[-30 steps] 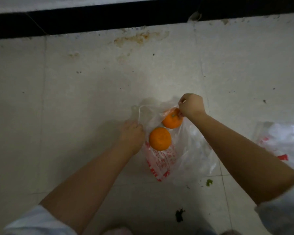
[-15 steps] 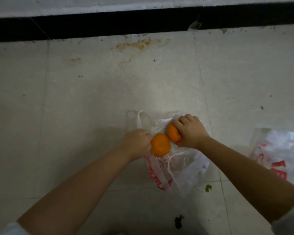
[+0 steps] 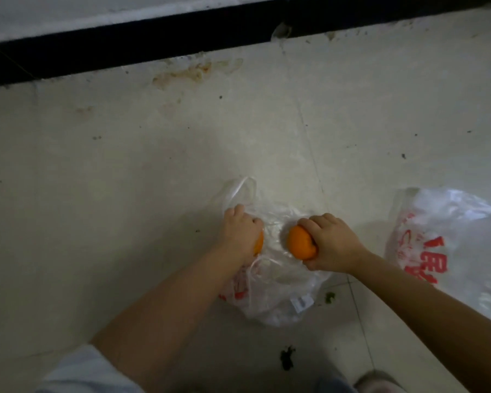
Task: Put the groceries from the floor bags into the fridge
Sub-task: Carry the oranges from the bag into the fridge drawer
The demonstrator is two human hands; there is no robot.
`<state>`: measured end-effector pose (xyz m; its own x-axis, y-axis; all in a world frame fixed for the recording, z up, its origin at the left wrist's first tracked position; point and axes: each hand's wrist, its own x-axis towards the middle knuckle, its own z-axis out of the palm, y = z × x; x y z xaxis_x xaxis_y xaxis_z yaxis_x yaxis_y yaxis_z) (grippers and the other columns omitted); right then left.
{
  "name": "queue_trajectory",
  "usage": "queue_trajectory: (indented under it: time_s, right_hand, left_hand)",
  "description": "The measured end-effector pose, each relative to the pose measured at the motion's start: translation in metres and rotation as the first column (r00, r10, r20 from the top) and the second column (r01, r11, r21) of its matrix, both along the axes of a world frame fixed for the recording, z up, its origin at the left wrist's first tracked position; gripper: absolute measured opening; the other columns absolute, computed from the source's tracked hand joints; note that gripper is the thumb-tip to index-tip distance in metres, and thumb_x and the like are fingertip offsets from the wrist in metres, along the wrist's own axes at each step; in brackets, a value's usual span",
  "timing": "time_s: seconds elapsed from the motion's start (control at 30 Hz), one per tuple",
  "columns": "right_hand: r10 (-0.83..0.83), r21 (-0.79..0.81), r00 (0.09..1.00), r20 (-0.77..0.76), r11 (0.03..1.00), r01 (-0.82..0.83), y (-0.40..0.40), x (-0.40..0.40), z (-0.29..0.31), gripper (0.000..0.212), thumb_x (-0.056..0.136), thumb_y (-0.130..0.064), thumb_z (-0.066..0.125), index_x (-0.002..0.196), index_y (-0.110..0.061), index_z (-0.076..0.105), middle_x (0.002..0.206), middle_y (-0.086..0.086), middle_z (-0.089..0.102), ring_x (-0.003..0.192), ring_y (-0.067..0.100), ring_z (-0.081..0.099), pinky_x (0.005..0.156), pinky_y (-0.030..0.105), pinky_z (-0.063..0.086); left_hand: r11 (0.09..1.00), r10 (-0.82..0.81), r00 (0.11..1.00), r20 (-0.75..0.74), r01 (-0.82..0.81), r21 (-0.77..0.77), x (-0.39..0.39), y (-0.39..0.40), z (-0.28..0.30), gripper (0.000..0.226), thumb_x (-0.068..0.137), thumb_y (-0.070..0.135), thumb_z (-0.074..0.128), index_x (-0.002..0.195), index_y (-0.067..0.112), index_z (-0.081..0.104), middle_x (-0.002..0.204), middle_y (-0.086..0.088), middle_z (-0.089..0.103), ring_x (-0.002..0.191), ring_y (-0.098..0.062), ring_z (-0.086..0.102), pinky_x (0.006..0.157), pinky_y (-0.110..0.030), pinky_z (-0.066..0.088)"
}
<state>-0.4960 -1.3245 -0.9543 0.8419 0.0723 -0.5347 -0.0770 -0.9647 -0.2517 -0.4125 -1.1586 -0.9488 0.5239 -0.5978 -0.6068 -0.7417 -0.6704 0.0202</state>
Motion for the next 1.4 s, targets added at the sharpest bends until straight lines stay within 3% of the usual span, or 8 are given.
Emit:
queue_trajectory:
  time_s: [0.1, 0.23, 0.43, 0.57, 0.73, 1.03, 1.23, 1.4]
  right_hand:
    - [-0.069, 0.035, 0.997, -0.037, 0.997, 0.070, 0.002, -0.003, -0.002, 0.083, 0.068, -0.040, 0.072, 0.138, -0.017, 0.034, 0.135, 0.008, 0.048, 0.121, 0.028, 0.044, 0.100, 0.031, 0.035]
    - [-0.097, 0.058, 0.994, -0.055, 0.993, 0.101, 0.004, -0.002, 0.001, 0.083, 0.068, -0.041, 0.072, 0.138, -0.019, 0.033, 0.138, 0.007, 0.046, 0.123, 0.026, 0.043, 0.102, 0.032, 0.035]
    - [-0.135, 0.154, 0.991, 0.006, 0.979, 0.132, 0.004, 0.014, 0.019, 0.081, 0.065, -0.039, 0.077, 0.132, -0.016, 0.038, 0.129, 0.008, 0.054, 0.114, 0.026, 0.052, 0.093, 0.030, 0.040]
    - [-0.271, 0.269, 0.962, 0.024, 0.929, 0.255, 0.007, 0.022, 0.067, 0.078, 0.062, -0.032, 0.080, 0.127, -0.015, 0.041, 0.121, 0.009, 0.057, 0.108, 0.026, 0.055, 0.086, 0.031, 0.041]
    - [-0.353, 0.290, 0.935, 0.028, 0.898, 0.331, 0.013, 0.013, 0.177, 0.077, 0.062, -0.028, 0.080, 0.126, -0.012, 0.041, 0.119, 0.010, 0.055, 0.107, 0.027, 0.053, 0.080, 0.027, 0.035]
    - [-0.669, 0.376, 0.742, 0.050, 0.701, 0.606, -0.006, -0.034, 0.449, 0.078, 0.058, -0.015, 0.083, 0.124, -0.011, 0.043, 0.124, 0.014, 0.044, 0.112, 0.025, 0.039, 0.084, 0.027, 0.030]
    - [-0.689, 0.343, 0.662, 0.293, 0.723, 0.600, -0.047, -0.055, 0.647, 0.078, 0.061, -0.019, 0.081, 0.127, -0.014, 0.041, 0.126, 0.011, 0.043, 0.117, 0.027, 0.037, 0.087, 0.027, 0.030]
    - [-0.754, 0.403, 0.431, 0.495, 0.639, 0.655, -0.072, -0.110, 0.789, 0.078, 0.059, -0.011, 0.080, 0.127, -0.013, 0.041, 0.127, 0.011, 0.041, 0.107, 0.021, 0.043, 0.082, 0.029, 0.038]
  left_hand:
    - [0.979, 0.141, 0.987, -0.081, -0.151, -0.140, 0.006, 0.011, 0.008, 0.071, 0.072, 0.052, 0.069, 0.126, 0.016, 0.040, 0.125, -0.007, 0.053, 0.119, -0.026, 0.041, 0.091, -0.033, 0.037]
    - [0.804, 0.384, 0.876, -0.292, -0.473, -0.360, 0.011, 0.030, 0.023, 0.078, 0.061, 0.035, 0.084, 0.123, 0.013, 0.042, 0.121, -0.006, 0.051, 0.107, -0.024, 0.052, 0.079, -0.026, 0.038]
    - [0.818, 0.326, 0.890, -0.319, -0.434, -0.378, 0.014, 0.041, 0.033, 0.085, 0.065, 0.035, 0.082, 0.136, 0.016, 0.039, 0.134, -0.005, 0.028, 0.121, -0.018, 0.043, 0.094, -0.019, 0.036]
    - [0.781, 0.369, 0.875, -0.313, -0.475, -0.406, 0.010, 0.041, 0.072, 0.082, 0.062, 0.033, 0.085, 0.131, 0.014, 0.044, 0.129, -0.005, 0.032, 0.112, -0.016, 0.045, 0.087, -0.016, 0.034]
    - [0.780, 0.389, 0.894, -0.223, -0.448, -0.437, 0.003, 0.033, 0.174, 0.078, 0.053, 0.041, 0.081, 0.119, 0.012, 0.050, 0.117, -0.005, 0.054, 0.104, -0.023, 0.054, 0.081, -0.025, 0.034]
    - [0.789, 0.285, 0.911, -0.298, -0.400, -0.467, -0.018, -0.016, 0.442, 0.069, 0.065, 0.026, 0.078, 0.123, 0.014, 0.044, 0.118, -0.005, 0.051, 0.094, -0.018, 0.049, 0.075, -0.023, 0.032]
    - [0.801, 0.056, 0.983, -0.175, -0.149, -0.580, -0.021, -0.083, 0.632, 0.058, 0.062, 0.028, 0.079, 0.109, 0.014, 0.049, 0.096, -0.001, 0.052, 0.098, -0.024, 0.054, 0.072, -0.030, 0.042]
    - [0.701, -0.126, 0.992, -0.012, 0.080, -0.709, -0.063, -0.138, 0.766, 0.053, 0.064, 0.028, 0.077, 0.107, 0.013, 0.050, 0.103, -0.007, 0.059, 0.096, -0.023, 0.053, 0.070, -0.029, 0.039]
